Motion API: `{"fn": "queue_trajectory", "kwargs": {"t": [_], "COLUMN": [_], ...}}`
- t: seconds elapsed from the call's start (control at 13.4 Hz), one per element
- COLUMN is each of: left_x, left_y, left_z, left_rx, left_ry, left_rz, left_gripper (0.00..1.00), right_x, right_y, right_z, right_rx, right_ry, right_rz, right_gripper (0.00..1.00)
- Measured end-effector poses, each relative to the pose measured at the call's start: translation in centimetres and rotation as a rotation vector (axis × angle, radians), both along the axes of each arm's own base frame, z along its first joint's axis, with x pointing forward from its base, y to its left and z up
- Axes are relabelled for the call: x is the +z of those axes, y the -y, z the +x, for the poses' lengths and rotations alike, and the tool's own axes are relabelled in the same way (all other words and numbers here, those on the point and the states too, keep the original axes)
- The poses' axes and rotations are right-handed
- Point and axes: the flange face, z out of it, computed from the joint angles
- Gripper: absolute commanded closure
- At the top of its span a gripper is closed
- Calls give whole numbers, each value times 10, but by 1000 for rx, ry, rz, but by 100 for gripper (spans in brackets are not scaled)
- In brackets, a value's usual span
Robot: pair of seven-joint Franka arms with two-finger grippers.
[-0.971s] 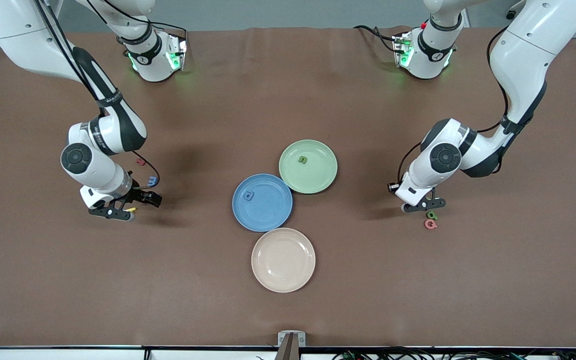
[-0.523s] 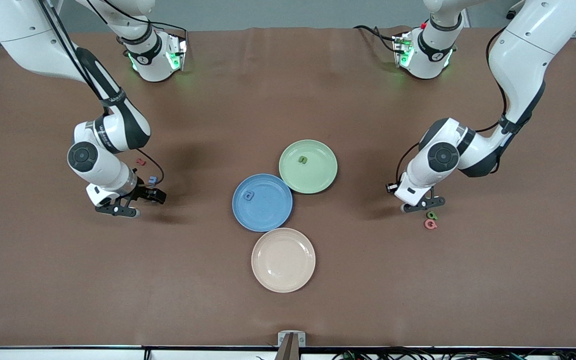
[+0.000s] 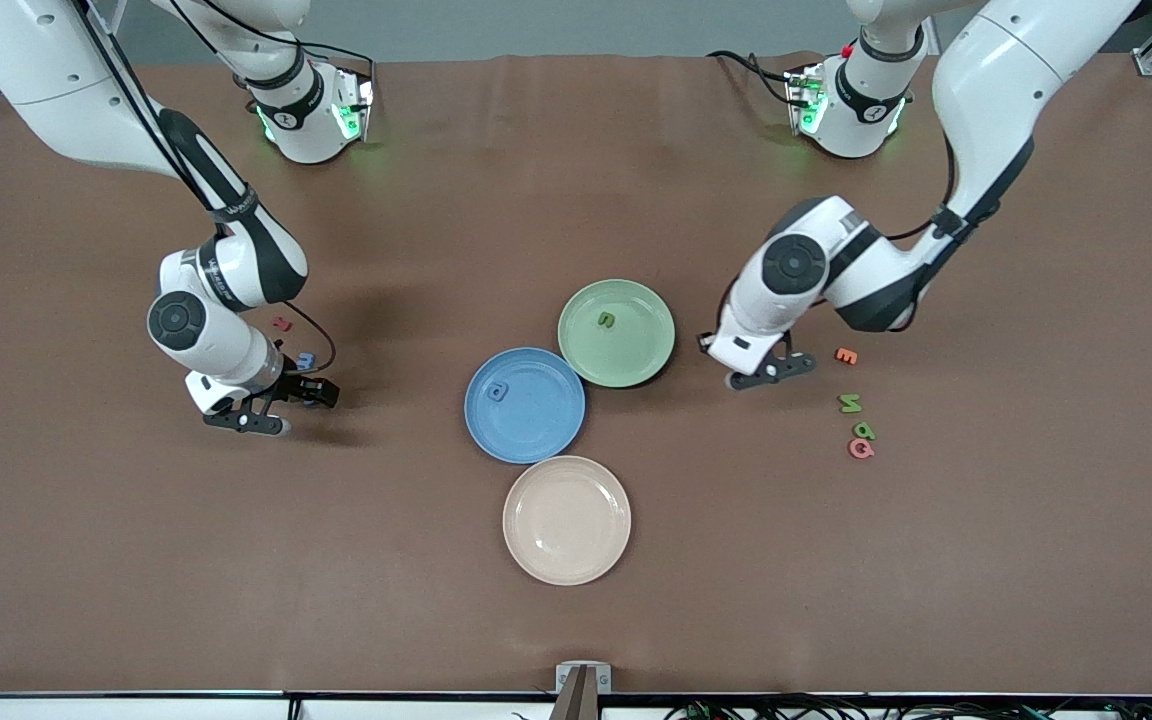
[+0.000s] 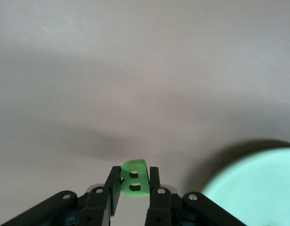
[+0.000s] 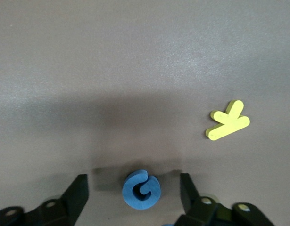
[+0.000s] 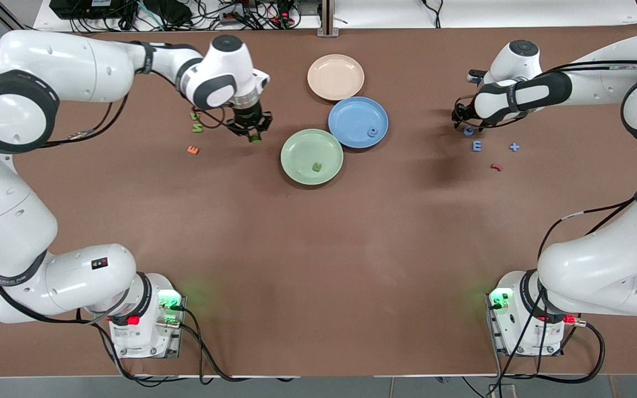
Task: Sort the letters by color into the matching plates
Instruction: 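Place the green B on the green plate while the right gripper lifts the G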
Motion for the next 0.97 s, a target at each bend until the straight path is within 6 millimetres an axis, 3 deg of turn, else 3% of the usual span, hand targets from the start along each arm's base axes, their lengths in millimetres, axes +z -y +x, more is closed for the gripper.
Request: {"fn": "queue_trajectory", "kwargs": {"t": [0.3, 0.52, 0.75, 0.97], "left_x": [14, 12, -8, -25], "left_y": [81, 124, 138, 136], "left_z": [-42, -71, -86, -83], "left_rx": [23, 15, 0, 5], "left_ry": [17, 2, -29, -36], "left_rz": [-18, -33, -18, 6], "left_gripper": [79, 78, 78, 78], "right_x": [-2, -2, 0, 1], "right_y": [0, 0, 0, -2], "right_z": [-1, -1, 0, 0], "right_rx": [0, 0, 1, 3], "right_ry": [-4, -3, 0, 2], "right_rz": [1, 1, 0, 1], "right_gripper": [36, 49, 66, 86]}}
